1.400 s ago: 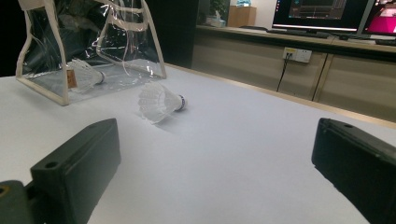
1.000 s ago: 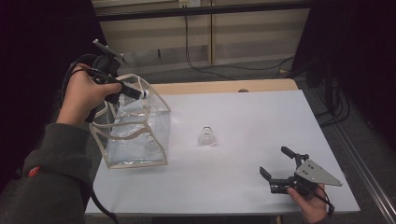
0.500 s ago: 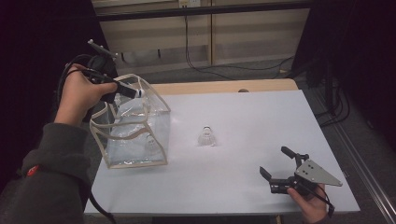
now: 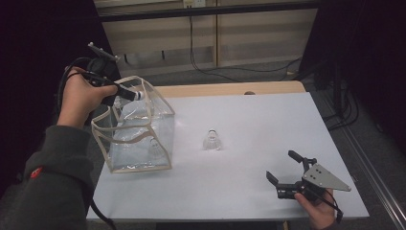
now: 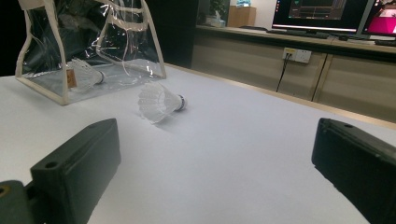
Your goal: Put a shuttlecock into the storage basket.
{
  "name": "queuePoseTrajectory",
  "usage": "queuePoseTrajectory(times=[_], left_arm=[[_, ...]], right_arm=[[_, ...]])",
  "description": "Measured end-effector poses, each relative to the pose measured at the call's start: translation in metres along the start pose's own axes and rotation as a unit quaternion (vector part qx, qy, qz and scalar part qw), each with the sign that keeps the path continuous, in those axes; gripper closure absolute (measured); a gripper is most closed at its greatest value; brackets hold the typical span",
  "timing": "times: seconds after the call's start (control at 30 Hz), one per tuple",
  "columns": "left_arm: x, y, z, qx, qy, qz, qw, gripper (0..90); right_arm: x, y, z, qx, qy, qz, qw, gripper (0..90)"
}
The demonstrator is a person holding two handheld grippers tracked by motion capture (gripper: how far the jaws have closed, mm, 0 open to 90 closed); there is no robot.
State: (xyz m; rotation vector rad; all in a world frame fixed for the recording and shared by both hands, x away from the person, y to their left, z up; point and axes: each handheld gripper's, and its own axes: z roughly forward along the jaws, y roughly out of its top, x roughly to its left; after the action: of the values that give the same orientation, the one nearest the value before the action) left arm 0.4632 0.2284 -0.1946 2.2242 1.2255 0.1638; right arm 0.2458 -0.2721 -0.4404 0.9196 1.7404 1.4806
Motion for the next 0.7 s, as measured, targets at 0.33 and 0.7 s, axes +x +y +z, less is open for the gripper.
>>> queuePoseTrajectory(times=[0.33,0.7], left_arm=[[0.008,-0.004,0.004,-0.004,0.017,-0.012,0.9998,88.9],[0.019,-0.011,0.012,-0.003,0.032,-0.026,0.9992,88.7]], right_arm=[[0.0,0.0,0.0,0.0,-0.002,-0.001,1.0,1.4],[0.0,0.0,0.0,0.0,-0.001,-0.002,1.0,1.4]])
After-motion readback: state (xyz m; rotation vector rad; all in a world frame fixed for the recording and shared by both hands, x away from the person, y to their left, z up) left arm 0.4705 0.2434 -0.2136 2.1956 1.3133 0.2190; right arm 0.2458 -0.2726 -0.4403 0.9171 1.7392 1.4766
